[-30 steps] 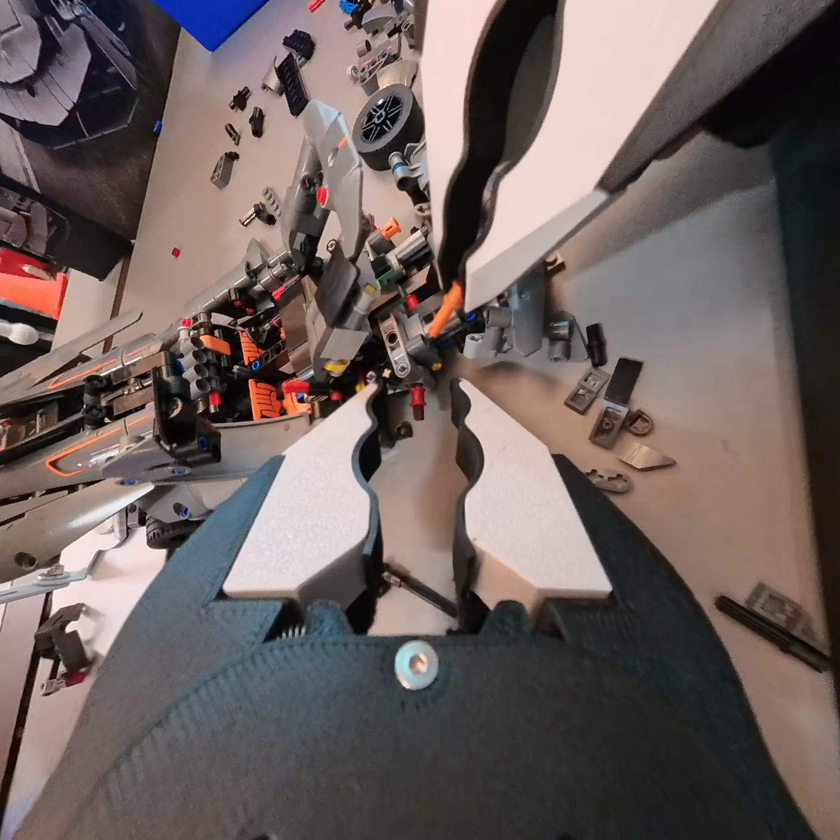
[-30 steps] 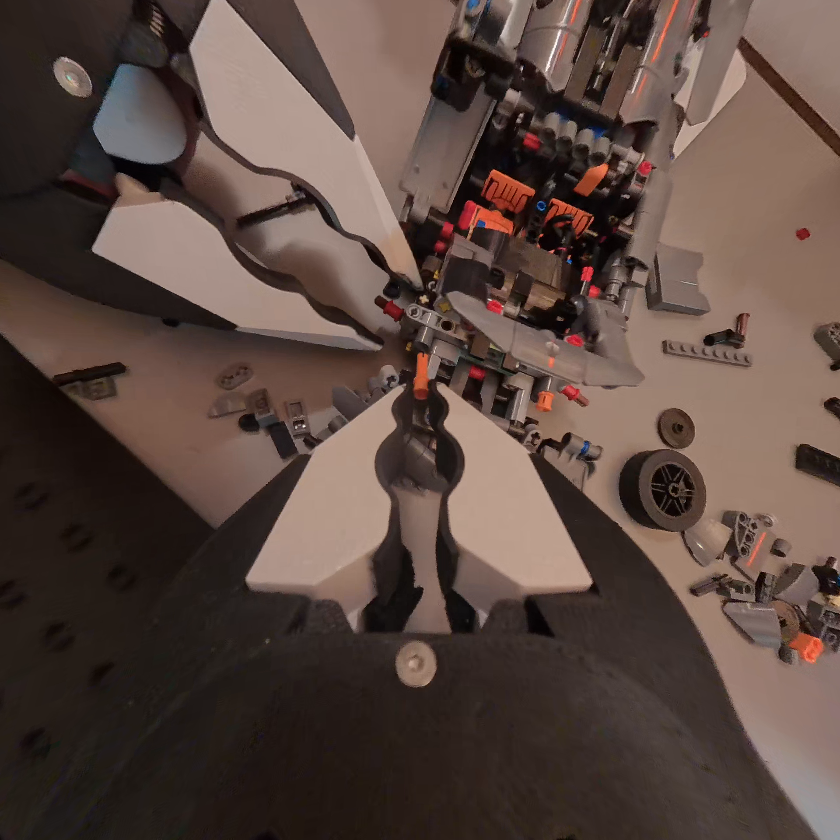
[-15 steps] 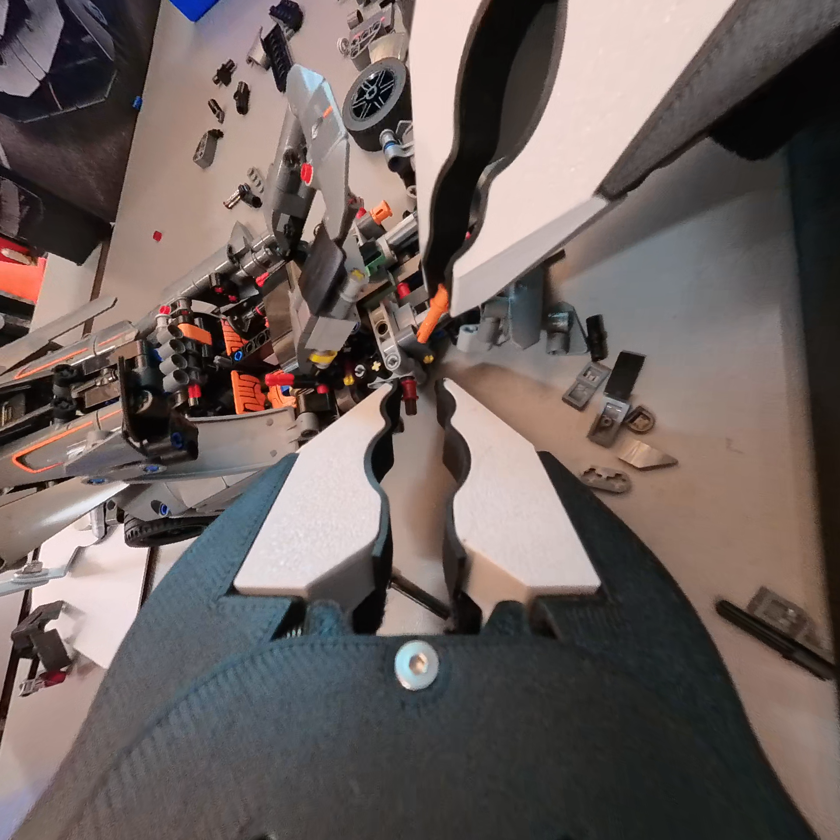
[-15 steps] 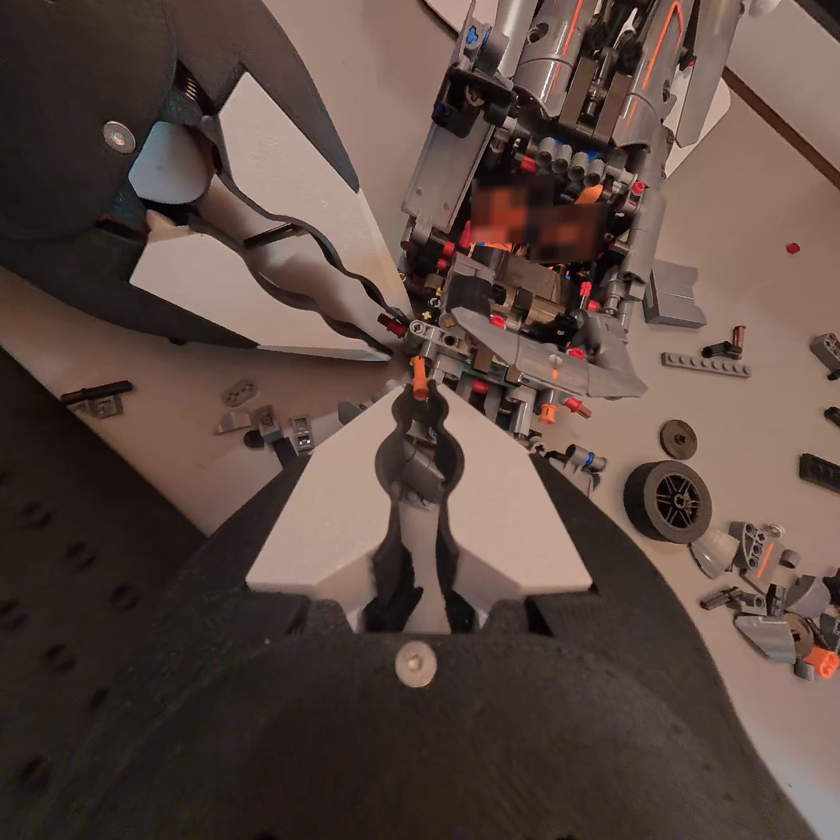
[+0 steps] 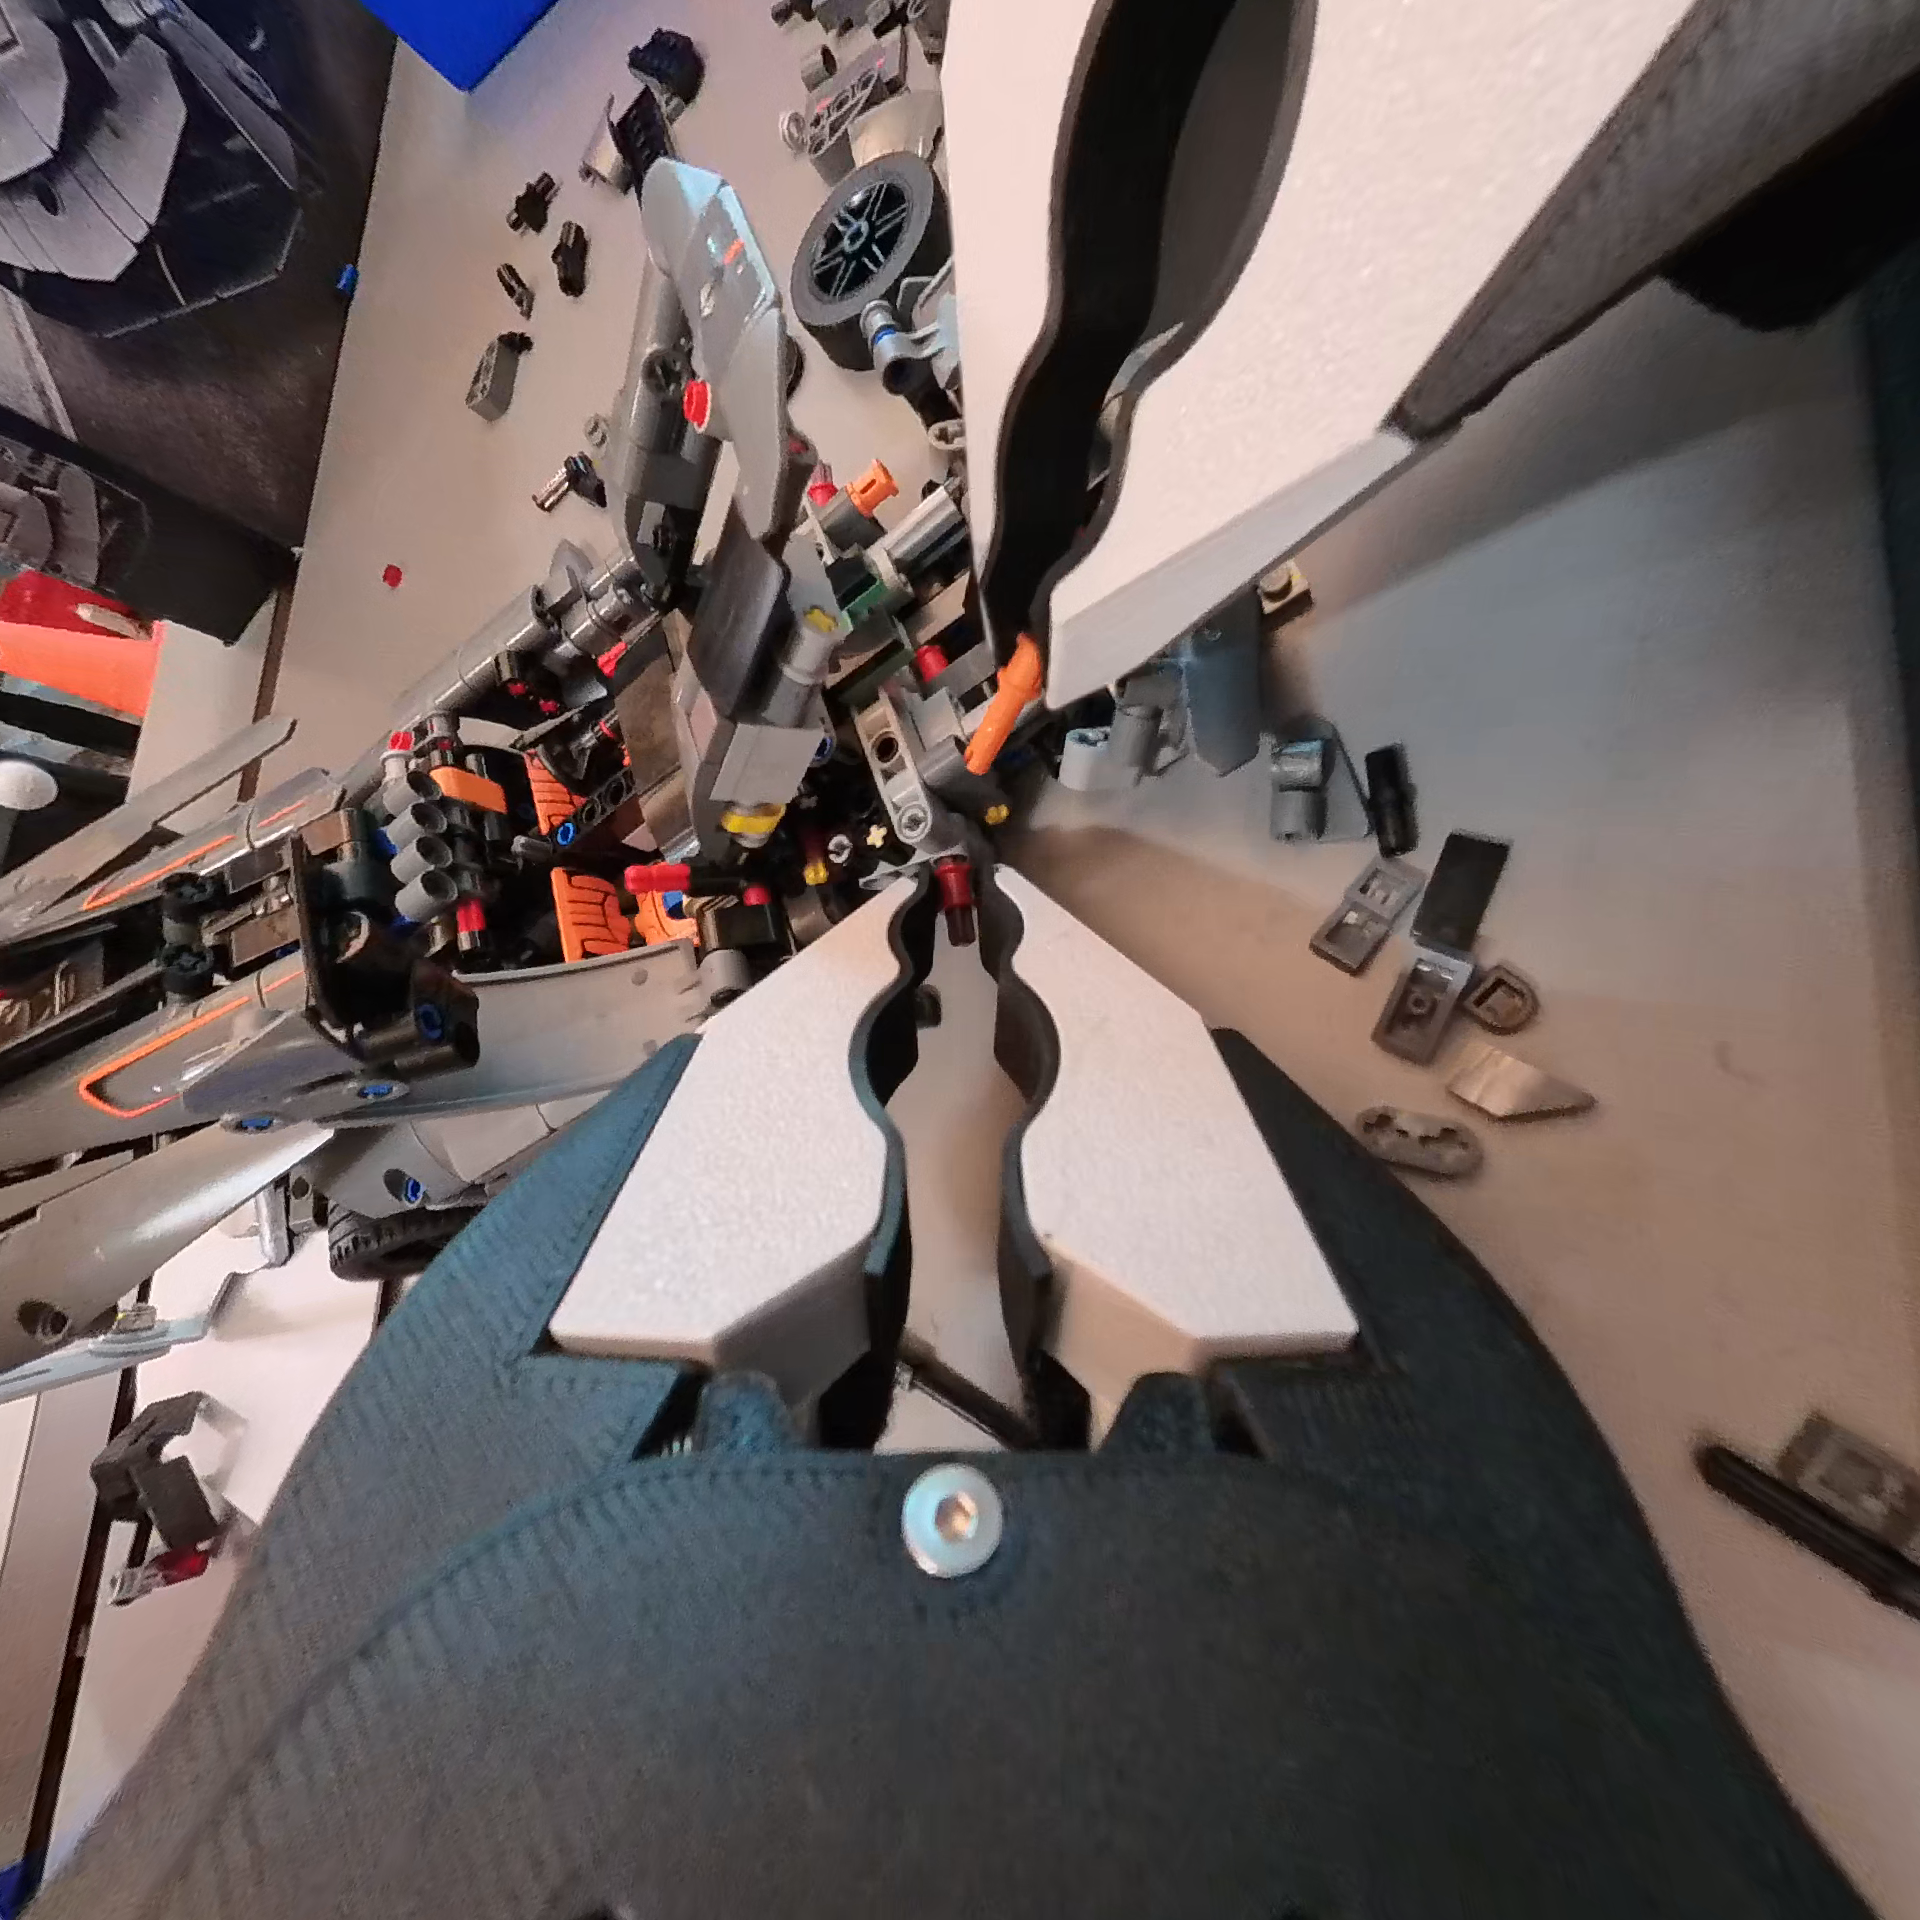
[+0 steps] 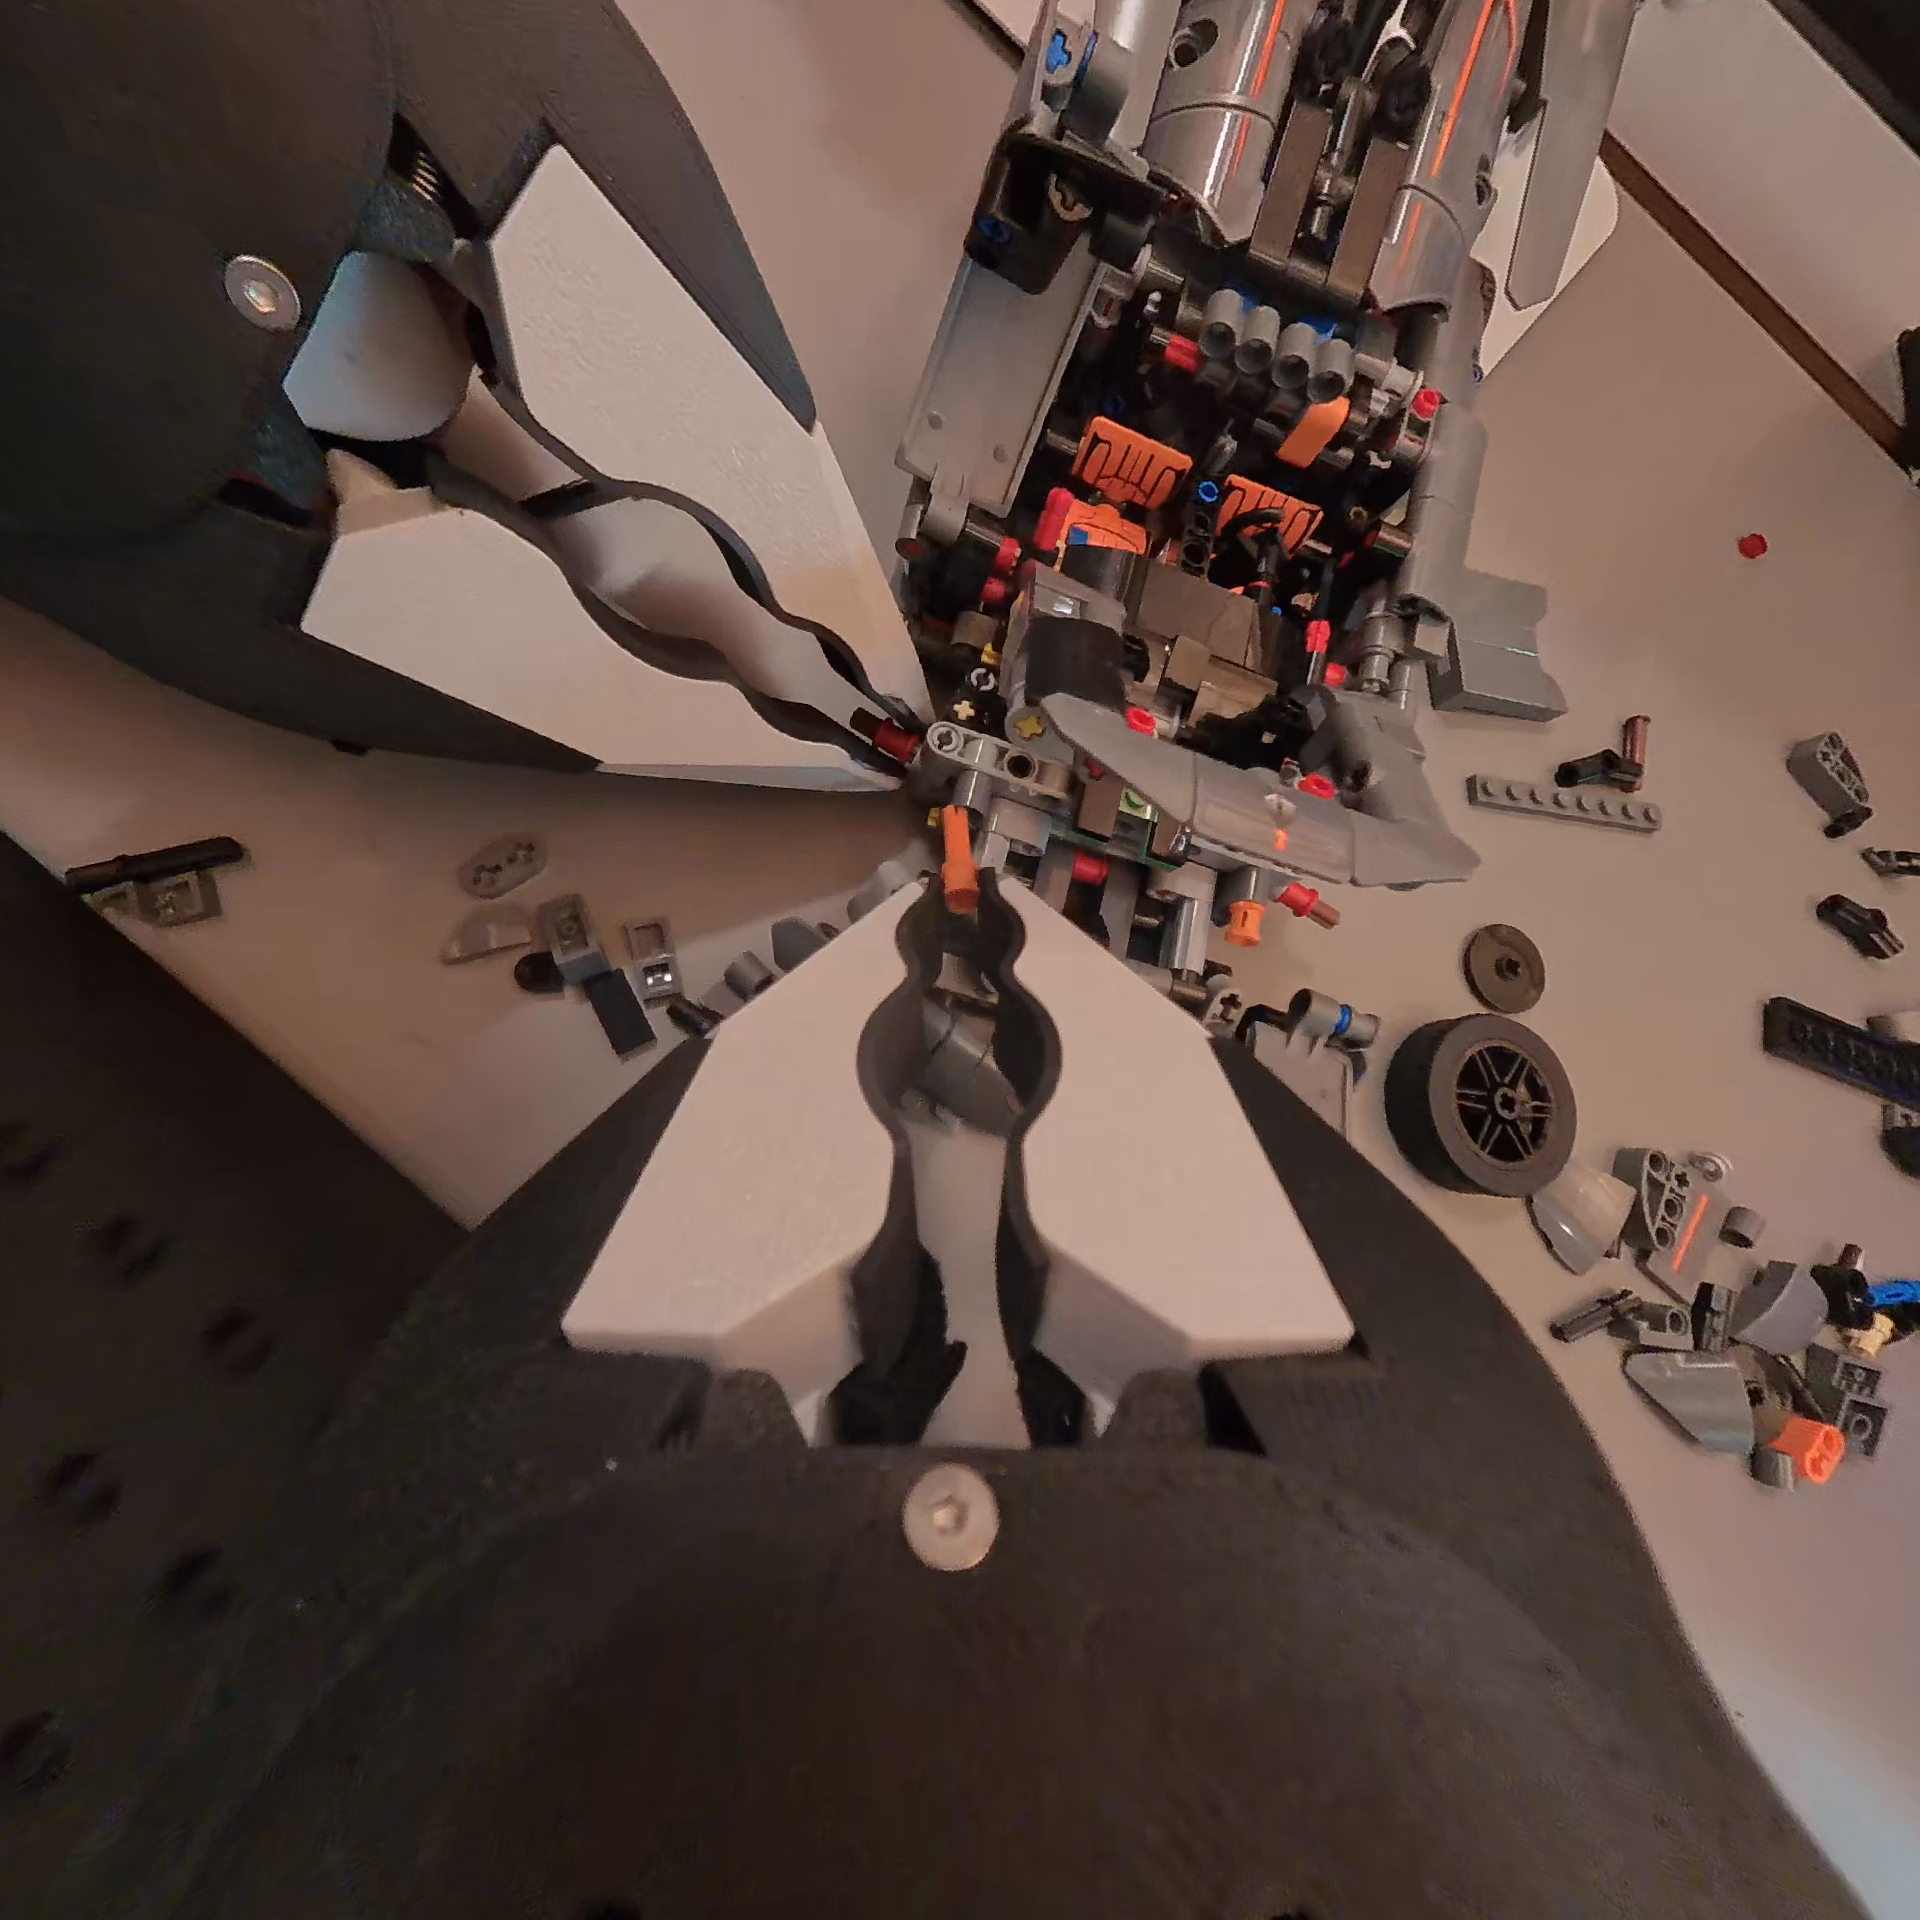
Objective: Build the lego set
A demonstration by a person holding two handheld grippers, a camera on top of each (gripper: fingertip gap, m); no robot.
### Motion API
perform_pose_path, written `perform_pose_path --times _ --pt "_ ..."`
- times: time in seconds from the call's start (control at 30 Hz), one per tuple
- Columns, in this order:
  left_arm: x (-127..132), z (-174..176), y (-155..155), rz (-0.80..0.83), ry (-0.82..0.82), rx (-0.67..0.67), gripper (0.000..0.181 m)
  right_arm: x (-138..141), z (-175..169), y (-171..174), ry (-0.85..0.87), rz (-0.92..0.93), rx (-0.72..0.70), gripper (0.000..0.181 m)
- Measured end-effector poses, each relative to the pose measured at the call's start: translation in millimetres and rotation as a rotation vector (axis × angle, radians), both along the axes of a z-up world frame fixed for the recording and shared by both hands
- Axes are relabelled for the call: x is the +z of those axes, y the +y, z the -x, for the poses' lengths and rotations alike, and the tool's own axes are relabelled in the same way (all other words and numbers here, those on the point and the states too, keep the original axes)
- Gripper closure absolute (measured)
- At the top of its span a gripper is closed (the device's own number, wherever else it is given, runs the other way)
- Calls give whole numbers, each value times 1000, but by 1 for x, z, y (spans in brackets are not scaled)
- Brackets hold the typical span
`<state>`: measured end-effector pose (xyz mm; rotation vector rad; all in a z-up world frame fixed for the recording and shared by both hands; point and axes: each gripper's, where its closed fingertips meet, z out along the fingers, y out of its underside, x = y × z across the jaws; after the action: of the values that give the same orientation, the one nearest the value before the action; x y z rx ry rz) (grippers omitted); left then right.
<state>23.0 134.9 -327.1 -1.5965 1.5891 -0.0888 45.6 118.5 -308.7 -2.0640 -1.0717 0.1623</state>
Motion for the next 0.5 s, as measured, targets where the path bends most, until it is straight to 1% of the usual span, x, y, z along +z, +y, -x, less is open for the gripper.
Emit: perform_pose_path --times 0.27,0.4,0.5 --pt "0 -1 0 6 -3 0 177 -4 -8 4 -12 23 -10 178" --pt "0 -2 0 10 -6 1 177 3 -3 0 36 25 17 178" --pt "0 -2 0 7 -6 2 177 -1 -4 1 24 33 15 178"
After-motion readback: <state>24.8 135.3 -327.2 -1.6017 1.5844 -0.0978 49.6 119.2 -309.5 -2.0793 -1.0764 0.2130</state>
